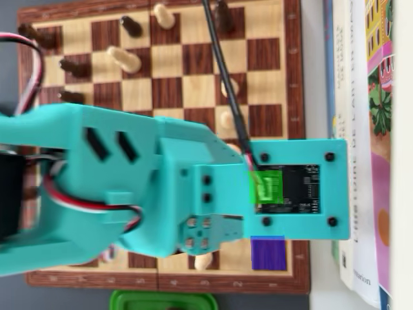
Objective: Play chess
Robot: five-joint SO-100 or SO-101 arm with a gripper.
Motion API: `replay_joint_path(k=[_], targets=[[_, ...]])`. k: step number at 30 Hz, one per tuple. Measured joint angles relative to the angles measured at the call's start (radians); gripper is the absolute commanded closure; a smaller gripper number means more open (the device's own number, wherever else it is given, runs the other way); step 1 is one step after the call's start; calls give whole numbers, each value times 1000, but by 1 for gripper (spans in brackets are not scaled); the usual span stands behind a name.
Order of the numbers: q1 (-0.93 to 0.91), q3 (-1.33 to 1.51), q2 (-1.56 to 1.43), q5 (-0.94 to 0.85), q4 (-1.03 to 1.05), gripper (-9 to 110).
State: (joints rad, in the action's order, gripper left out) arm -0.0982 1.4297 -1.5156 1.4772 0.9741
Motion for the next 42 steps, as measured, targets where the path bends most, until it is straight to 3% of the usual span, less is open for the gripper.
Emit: replay_joint_path(k=[42], targets=[[98,1025,-1037,0,0,86]])
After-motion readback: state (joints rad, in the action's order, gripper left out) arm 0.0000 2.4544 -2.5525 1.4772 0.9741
